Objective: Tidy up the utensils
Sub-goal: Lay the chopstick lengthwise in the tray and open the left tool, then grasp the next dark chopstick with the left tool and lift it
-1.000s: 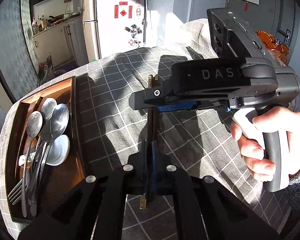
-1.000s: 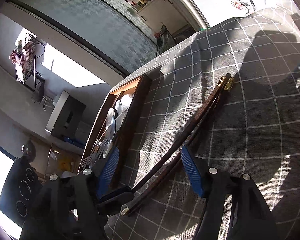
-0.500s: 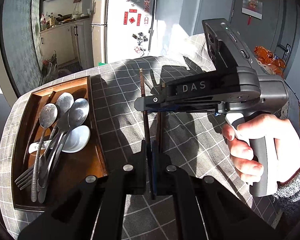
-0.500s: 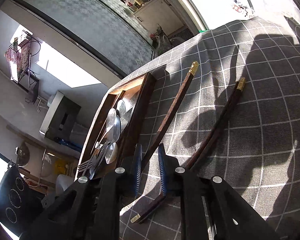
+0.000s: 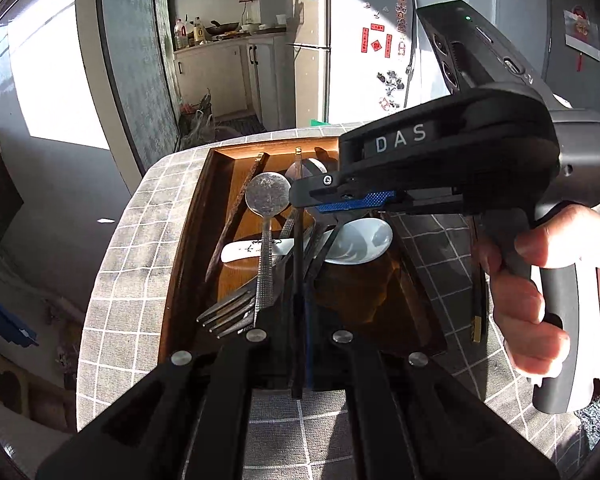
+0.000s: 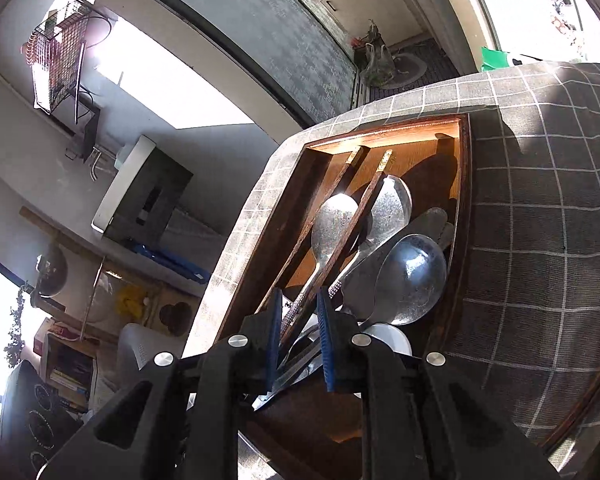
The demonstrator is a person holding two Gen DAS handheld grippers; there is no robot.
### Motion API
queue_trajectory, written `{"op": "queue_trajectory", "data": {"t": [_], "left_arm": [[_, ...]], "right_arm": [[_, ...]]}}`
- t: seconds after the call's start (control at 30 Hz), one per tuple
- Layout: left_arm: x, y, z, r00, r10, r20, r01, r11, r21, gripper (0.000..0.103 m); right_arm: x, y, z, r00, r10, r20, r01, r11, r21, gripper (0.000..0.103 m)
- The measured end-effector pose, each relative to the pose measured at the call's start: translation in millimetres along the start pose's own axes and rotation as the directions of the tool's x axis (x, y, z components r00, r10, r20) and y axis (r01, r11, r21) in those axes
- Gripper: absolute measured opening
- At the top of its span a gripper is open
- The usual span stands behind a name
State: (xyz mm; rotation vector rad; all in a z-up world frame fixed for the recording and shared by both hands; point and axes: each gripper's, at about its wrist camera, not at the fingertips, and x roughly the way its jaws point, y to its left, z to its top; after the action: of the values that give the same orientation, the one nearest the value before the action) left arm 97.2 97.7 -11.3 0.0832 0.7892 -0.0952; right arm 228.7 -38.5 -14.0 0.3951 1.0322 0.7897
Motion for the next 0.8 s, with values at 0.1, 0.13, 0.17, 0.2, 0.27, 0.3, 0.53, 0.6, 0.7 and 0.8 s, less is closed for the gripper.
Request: {"op": "queue_trajectory", "data": {"t": [0.1, 0.13, 0.17, 0.2, 0.27, 0.3, 0.53, 0.6, 0.7, 0.8], "left_arm": [[12.1, 4.1, 0.6, 1.000, 0.001, -0.018, -0.001, 1.000, 0.002, 0.005], [16.0, 4.9, 1.0, 1.000, -0.001, -0.024, 0.001, 1.000, 0.002, 0.006], [18.2, 4.9, 1.2, 1.000, 0.000, -0.025, 0.001, 1.000, 0.009, 0.006], [20.5, 4.5, 1.9, 1.000, 0.012, -0.024, -0.011, 1.000, 0.019, 0.006], [22.0, 3.8, 1.9, 0.999, 0.013, -0.032, -0.012, 0.999, 0.036, 0.010], [20.3, 2.9, 1.3, 1.000, 0.020, -0.021, -0.019, 0.999, 0.045, 0.025], [-2.3, -40.4, 5.8, 0.997, -0.061, 0.041, 0.054, 0.987, 0.151, 0.053], [-0.5, -63.7, 7.9, 0.992, -0.123, 0.027, 0.116, 0.974, 0.194, 0.054], [8.8, -96.4, 8.0, 0.983, -0.181, 0.001, 0.176, 0.956, 0.236, 0.054], [26.5, -113.8, 8.2, 0.980, -0.194, -0.040, 0.198, 0.947, 0.253, 0.053]], "right_arm": [[-25.3, 3.1, -7.2, 0.999, -0.009, 0.041, 0.011, 0.998, -0.057, 0.046], [-36.5, 0.4, -9.7, 0.999, -0.009, 0.053, 0.012, 0.997, -0.071, 0.049], [-47.4, -2.8, -11.7, 0.998, -0.005, 0.063, 0.010, 0.997, -0.081, 0.052], [-59.5, -7.4, -13.2, 0.997, -0.005, 0.076, 0.012, 0.996, -0.087, 0.053], [-84.5, -19.5, -17.2, 0.993, -0.023, 0.112, 0.033, 0.995, -0.094, 0.058], [-96.5, -26.9, -19.3, 0.991, -0.032, 0.129, 0.045, 0.995, -0.093, 0.059], [-154.2, -83.8, -32.2, 0.973, -0.054, 0.223, 0.062, 0.998, -0.032, 0.067], [-158.8, -99.9, -35.1, 0.970, -0.051, 0.237, 0.053, 0.999, -0.003, 0.068], [-158.3, -116.1, -38.7, 0.970, -0.061, 0.235, 0.056, 0.998, 0.028, 0.068], [-156.9, -118.3, -39.9, 0.970, -0.068, 0.232, 0.064, 0.998, 0.023, 0.068]]}}
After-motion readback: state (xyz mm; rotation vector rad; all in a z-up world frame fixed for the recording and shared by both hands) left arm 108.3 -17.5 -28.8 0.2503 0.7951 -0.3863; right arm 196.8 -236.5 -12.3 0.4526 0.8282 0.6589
